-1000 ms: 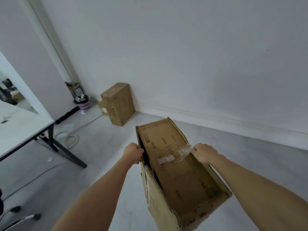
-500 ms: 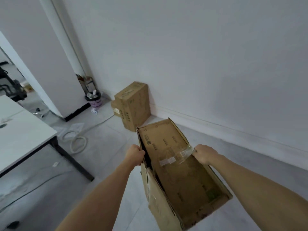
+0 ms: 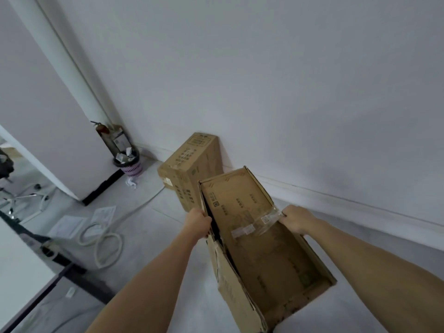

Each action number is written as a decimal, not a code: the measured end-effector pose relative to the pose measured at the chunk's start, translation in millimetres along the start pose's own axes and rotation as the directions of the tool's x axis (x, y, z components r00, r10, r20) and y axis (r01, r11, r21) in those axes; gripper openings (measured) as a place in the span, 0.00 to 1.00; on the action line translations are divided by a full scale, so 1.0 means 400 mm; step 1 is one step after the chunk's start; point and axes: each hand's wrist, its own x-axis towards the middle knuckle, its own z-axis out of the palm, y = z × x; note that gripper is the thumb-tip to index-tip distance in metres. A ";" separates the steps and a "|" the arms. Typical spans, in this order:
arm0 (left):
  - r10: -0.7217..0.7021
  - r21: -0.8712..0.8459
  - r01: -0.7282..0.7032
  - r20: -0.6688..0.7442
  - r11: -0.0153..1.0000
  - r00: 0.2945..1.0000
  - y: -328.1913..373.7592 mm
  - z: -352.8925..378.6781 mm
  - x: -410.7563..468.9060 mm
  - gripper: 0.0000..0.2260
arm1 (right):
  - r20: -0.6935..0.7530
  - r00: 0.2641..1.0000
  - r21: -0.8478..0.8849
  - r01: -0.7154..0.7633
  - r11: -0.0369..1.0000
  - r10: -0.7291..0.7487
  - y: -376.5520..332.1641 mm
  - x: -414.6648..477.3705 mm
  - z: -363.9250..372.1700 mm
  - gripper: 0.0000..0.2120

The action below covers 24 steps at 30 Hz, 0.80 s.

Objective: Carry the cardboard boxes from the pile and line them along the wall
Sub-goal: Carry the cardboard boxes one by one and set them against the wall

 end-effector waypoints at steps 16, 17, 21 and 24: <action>-0.075 0.047 0.070 0.114 0.996 0.991 0.242 -0.161 0.965 0.07 | 0.083 0.994 0.014 -0.074 0.997 0.072 -0.242 0.904 -0.248 0.14; -0.083 0.049 0.076 0.152 0.996 0.985 0.250 -0.159 1.043 0.07 | 0.079 0.992 0.020 -0.099 0.995 0.098 -0.254 0.964 -0.252 0.14; -0.143 0.018 0.145 0.323 0.989 0.936 0.278 -0.162 1.309 0.06 | 0.066 0.974 0.045 -0.222 0.974 0.219 -0.300 1.172 -0.236 0.14; -0.172 0.035 0.173 0.415 0.984 0.894 0.301 -0.177 1.467 0.05 | 0.053 0.951 0.092 -0.307 0.947 0.303 -0.340 1.297 -0.215 0.17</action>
